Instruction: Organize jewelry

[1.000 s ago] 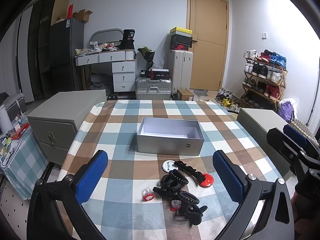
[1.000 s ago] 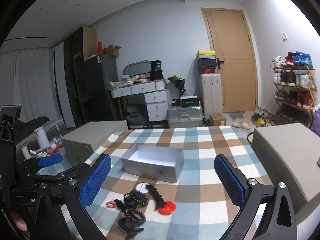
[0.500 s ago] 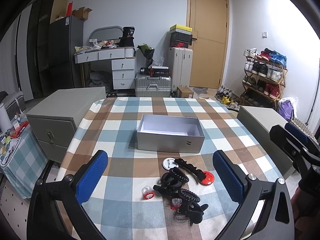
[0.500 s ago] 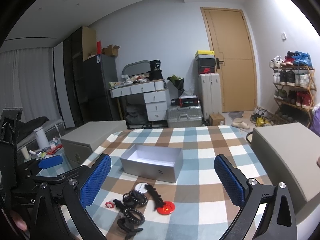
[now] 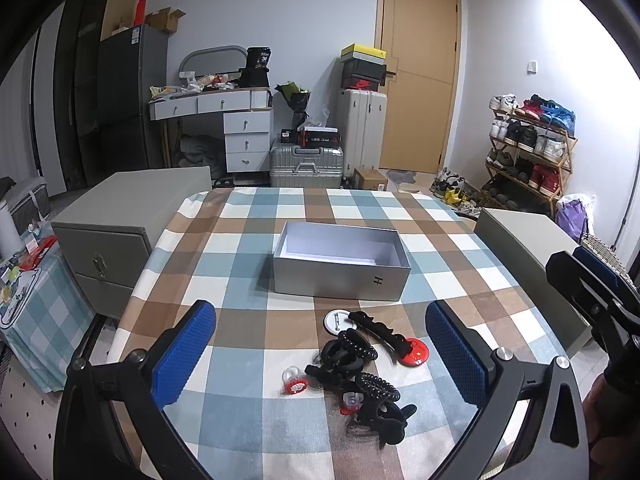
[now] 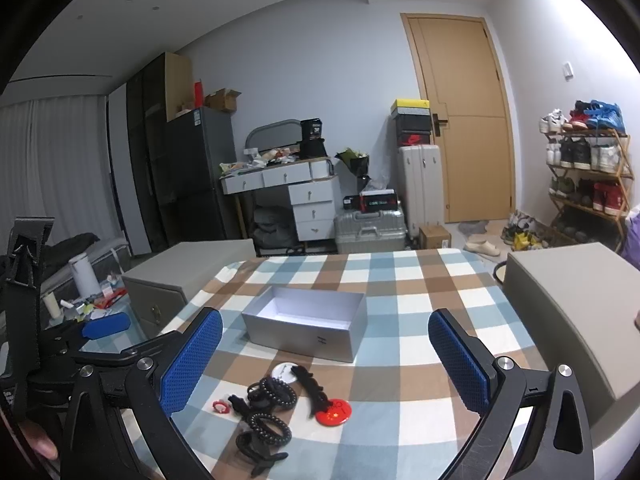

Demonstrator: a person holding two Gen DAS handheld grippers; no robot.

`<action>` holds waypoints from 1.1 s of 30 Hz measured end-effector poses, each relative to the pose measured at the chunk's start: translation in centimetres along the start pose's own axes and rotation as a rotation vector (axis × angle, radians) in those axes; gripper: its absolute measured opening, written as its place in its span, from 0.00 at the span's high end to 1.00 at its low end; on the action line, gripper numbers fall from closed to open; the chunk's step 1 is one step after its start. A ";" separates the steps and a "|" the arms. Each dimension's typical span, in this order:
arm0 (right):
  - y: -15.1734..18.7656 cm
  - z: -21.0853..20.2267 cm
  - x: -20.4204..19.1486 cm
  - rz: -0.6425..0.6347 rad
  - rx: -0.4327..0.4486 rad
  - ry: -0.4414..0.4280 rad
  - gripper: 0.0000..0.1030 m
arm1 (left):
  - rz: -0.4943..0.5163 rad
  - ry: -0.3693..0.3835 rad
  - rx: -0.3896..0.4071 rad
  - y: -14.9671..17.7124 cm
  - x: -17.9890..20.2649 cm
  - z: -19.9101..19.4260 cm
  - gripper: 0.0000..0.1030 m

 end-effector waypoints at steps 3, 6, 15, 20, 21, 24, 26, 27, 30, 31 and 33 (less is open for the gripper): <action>0.1 -0.1 0.0 0.002 -0.004 0.001 0.00 | -0.001 0.000 -0.007 -0.3 0.4 0.5 0.01; 0.3 -0.2 -0.1 0.006 -0.011 -0.001 0.00 | -0.006 -0.001 -0.011 -0.1 0.3 0.5 0.01; 0.3 -0.1 -0.1 0.003 -0.020 -0.002 0.00 | -0.005 -0.002 -0.016 0.0 0.2 0.5 0.01; 0.4 -0.1 -0.2 -0.001 -0.024 -0.004 0.00 | -0.005 0.004 -0.022 0.2 0.1 0.7 0.01; 0.4 -0.1 -0.2 -0.001 -0.023 -0.004 0.00 | -0.005 0.004 -0.022 0.2 0.1 0.7 0.01; 0.4 0.0 -0.3 -0.002 -0.022 -0.003 0.00 | -0.010 0.003 -0.027 0.5 0.0 0.8 0.01; 0.4 0.1 -0.3 -0.004 -0.027 -0.007 0.00 | -0.017 0.008 -0.035 0.8 -0.2 0.9 0.01; 0.5 0.1 -0.3 -0.007 -0.031 -0.008 0.00 | -0.021 0.011 -0.041 1.0 -0.3 1.0 0.01; 0.8 0.4 -0.3 -0.010 -0.038 -0.007 0.00 | -0.031 0.017 -0.061 1.2 -0.8 1.5 0.01; 0.8 0.4 -0.3 -0.010 -0.040 -0.007 0.00 | -0.040 0.026 -0.066 1.4 -0.9 1.7 0.01; 1.1 0.6 -0.3 -0.008 -0.045 -0.008 0.00 | -0.065 0.046 -0.083 2.0 -1.3 2.1 0.01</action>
Point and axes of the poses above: each gripper's, at about its wrist camera, not at the fingertips, and z roughly the way its jaws point, x to its right, y to its underside, the point moved 8 cm from there along z, roughly the way its jaws point, and after that the axes turned 14 degrees about y, right-handed, at the moved point
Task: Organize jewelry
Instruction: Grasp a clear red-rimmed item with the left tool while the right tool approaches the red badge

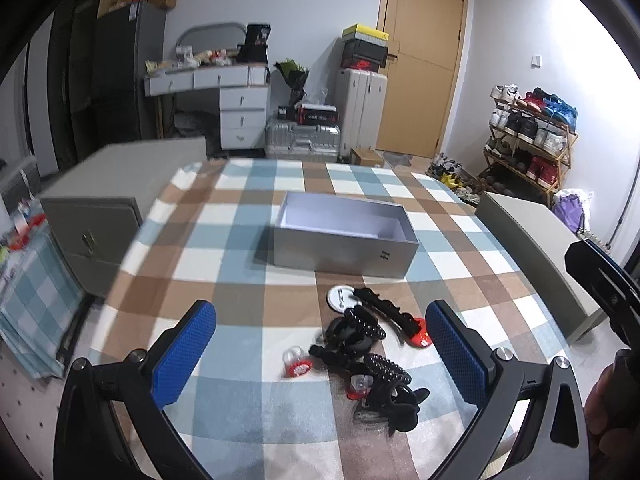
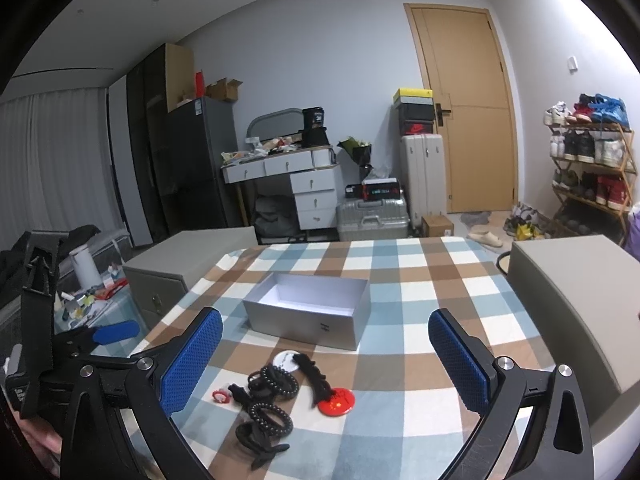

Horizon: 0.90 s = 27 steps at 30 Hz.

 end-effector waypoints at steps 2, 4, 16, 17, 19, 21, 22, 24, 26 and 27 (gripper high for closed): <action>0.3 0.3 0.0 -0.001 -0.009 -0.001 0.00 | -0.020 0.019 -0.030 0.4 -0.4 0.6 0.01; 0.7 0.7 0.0 -0.004 -0.023 -0.004 0.00 | -0.027 0.037 -0.059 1.1 -0.7 1.4 0.01; 3.3 2.4 0.0 -0.030 -0.090 -0.001 0.00 | -0.079 0.173 -0.238 5.3 -1.5 4.2 0.13; 3.6 2.6 0.0 -0.027 -0.100 -0.004 0.00 | -0.086 0.178 -0.245 5.4 -1.7 4.1 0.15; 4.0 2.8 0.1 -0.024 -0.113 -0.007 0.00 | -0.101 0.191 -0.251 5.5 -2.1 3.8 0.22; 4.3 3.0 0.2 -0.022 -0.125 -0.007 0.00 | -0.120 0.206 -0.255 5.6 -2.6 3.5 0.28; 4.5 3.1 0.2 -0.021 -0.129 -0.007 0.00 | -0.115 0.211 -0.257 5.7 -3.4 4.4 0.31; 4.7 3.2 0.3 -0.018 -0.137 -0.007 0.00 | -0.113 0.221 -0.268 5.9 -3.8 4.7 0.43; 4.8 3.3 0.3 -0.014 -0.140 -0.008 0.00 | -0.107 0.236 -0.287 6.1 -4.0 5.0 0.50; 4.8 3.4 0.3 -0.013 -0.141 -0.009 0.00 | -0.102 0.244 -0.295 6.2 -3.9 5.2 0.54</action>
Point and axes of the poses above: each gripper's, at about its wrist camera, not at the fingertips, and z roughly the way its jaws point, x to its right, y to its underside, the point moved 8 cm from there along z, roughly the way its jaws point, and after that the axes turned 14 degrees about y, right-handed, at the moved point
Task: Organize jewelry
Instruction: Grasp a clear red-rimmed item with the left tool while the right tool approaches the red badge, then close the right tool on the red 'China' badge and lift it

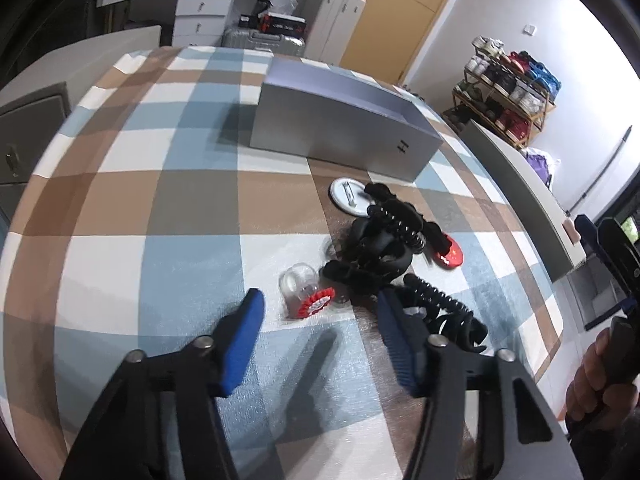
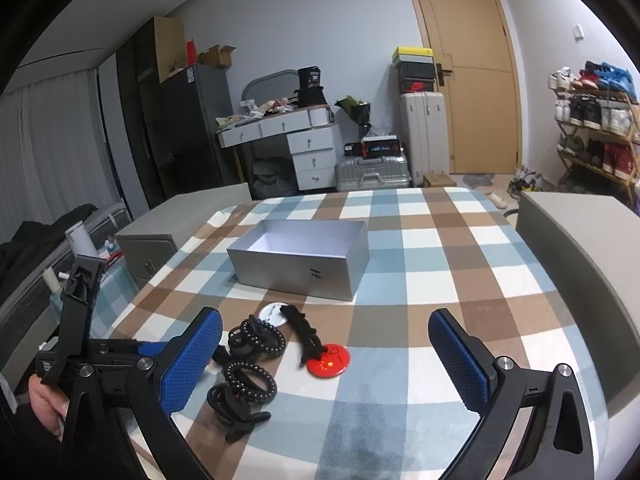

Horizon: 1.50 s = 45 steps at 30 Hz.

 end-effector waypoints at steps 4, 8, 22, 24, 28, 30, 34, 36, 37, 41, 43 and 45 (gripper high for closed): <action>0.0 0.0 0.0 -0.001 -0.001 0.000 0.00 | 0.035 -0.010 -0.032 0.0 0.1 0.7 0.63; 0.2 0.2 0.0 -0.006 -0.003 -0.001 0.00 | 0.047 -0.021 -0.043 -0.2 -0.2 0.8 0.74; 1.6 0.6 -2.0 -0.014 -0.103 -0.151 0.00 | 0.087 -0.103 0.019 -1.0 -0.9 -1.3 0.85; 2.1 0.6 -2.8 -0.031 -0.128 -0.189 0.00 | 0.086 -0.102 0.044 -1.1 -0.6 -2.2 0.85; 3.3 1.5 -3.1 -0.041 -0.170 -0.195 0.01 | 0.102 -0.108 0.085 -1.5 0.1 -3.5 0.85; 3.5 2.3 -2.4 -0.026 -0.191 -0.182 0.02 | 0.104 -0.106 0.104 -1.7 0.4 -4.1 0.85; 4.2 5.2 -1.3 -0.046 -0.261 -0.141 0.08 | 0.105 -0.107 0.124 -2.1 0.5 -4.4 0.85; 4.9 6.6 -1.6 -0.098 -0.307 -0.135 0.14 | 0.107 -0.108 0.125 -2.2 0.5 -4.4 0.85; 5.2 7.2 -1.6 -0.116 -0.323 -0.130 0.19 | 0.110 -0.111 0.124 -2.2 0.5 -4.3 0.85; 6.0 8.8 -2.0 -0.186 -0.366 -0.097 0.24 | 0.119 -0.114 0.120 -2.1 0.5 -4.3 0.85; 6.3 9.3 -2.5 -0.236 -0.370 -0.085 0.26 | 0.116 -0.112 0.119 -2.1 0.5 -4.2 0.85; 6.5 9.5 -2.9 -0.285 -0.366 -0.068 0.26 | 0.111 -0.108 0.116 -2.1 0.4 -4.2 0.85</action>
Point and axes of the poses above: each gripper's, at about its wrist camera, not at the fingertips, and z roughly the way its jaws point, x to its right, y to its underside, the point moved 8 cm from there along z, roughly the way its jaws point, and after that the axes turned 14 degrees about y, right-handed, at the moved point
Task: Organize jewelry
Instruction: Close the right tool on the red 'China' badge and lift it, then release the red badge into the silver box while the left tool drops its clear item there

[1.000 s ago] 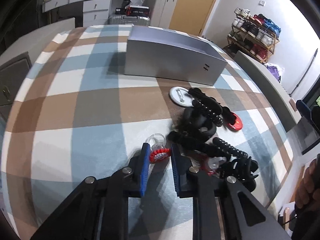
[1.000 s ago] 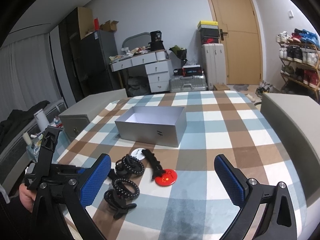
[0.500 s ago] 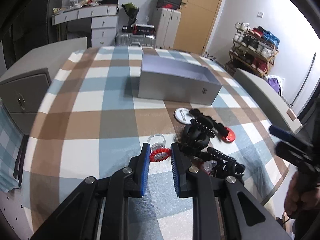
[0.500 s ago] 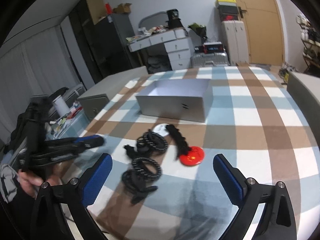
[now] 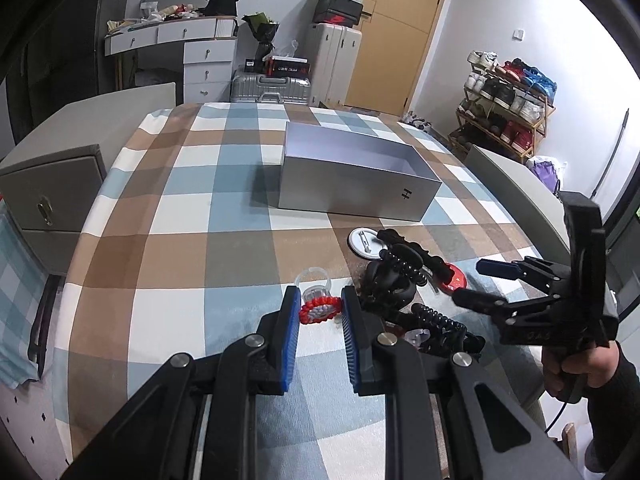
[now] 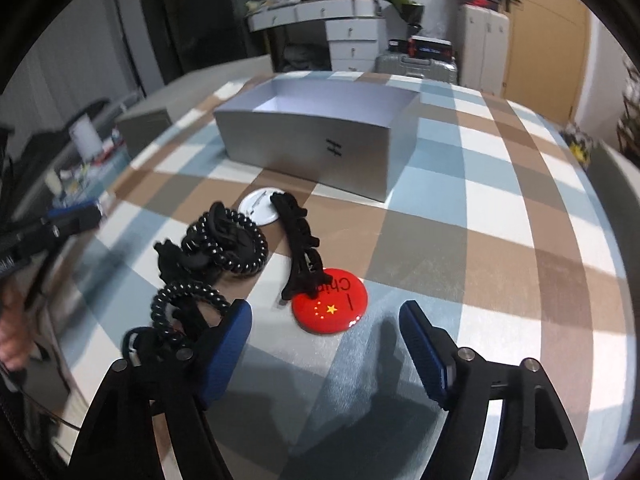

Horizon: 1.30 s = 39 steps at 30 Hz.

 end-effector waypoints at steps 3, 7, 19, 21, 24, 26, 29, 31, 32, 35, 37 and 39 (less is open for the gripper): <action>0.2 0.6 -0.4 -0.064 -0.006 0.055 0.29 | -0.005 0.002 -0.001 0.0 0.0 0.1 0.85; 0.1 1.4 -0.2 -0.073 -0.017 0.056 0.40 | -0.008 0.003 -0.001 0.0 -0.1 0.1 0.85; 0.9 -0.2 0.0 -0.060 0.014 0.008 0.60 | -0.007 0.012 -0.003 -0.2 0.4 0.1 0.85; 1.2 -1.0 0.1 -0.048 0.020 -0.003 0.60 | -0.006 0.013 -0.001 -0.3 0.6 0.1 0.85; 1.4 -2.5 0.7 -0.004 0.045 -0.028 0.60 | 0.005 0.018 0.005 -0.6 1.2 0.0 0.85; 1.1 -3.6 1.3 0.042 0.069 -0.056 0.60 | 0.010 0.028 0.004 -1.0 1.6 0.2 0.85; -0.2 -5.1 2.2 0.106 0.131 -0.086 0.60 | 0.026 0.030 0.008 -1.8 2.2 0.4 0.85; -1.7 -6.1 2.6 0.139 0.180 -0.111 0.60 | 0.031 0.030 0.018 -2.7 2.3 0.5 0.85; -2.5 -6.4 2.7 0.148 0.202 -0.122 0.60 | 0.030 0.034 0.021 -3.2 2.4 0.6 0.85; -5.4 -7.1 2.8 0.155 0.253 -0.160 0.60 | 0.038 0.037 0.031 -5.0 2.3 1.1 0.85; -7.5 -7.1 2.8 0.161 0.271 -0.193 0.60 | 0.050 0.041 0.039 -6.5 2.3 1.6 0.85; -9.3 -6.7 3.0 0.167 0.281 -0.210 0.60 | 0.056 0.050 0.048 -7.7 2.3 2.0 0.85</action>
Point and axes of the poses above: each gripper's, at about its wrist camera, not at the fingertips, and z roughly the way its jaws point, x to its right, y to its underside, the point moved 8 cm from there along z, roughly the way its jaws point, and after that the axes turned 14 degrees about y, right-handed, at the moved point
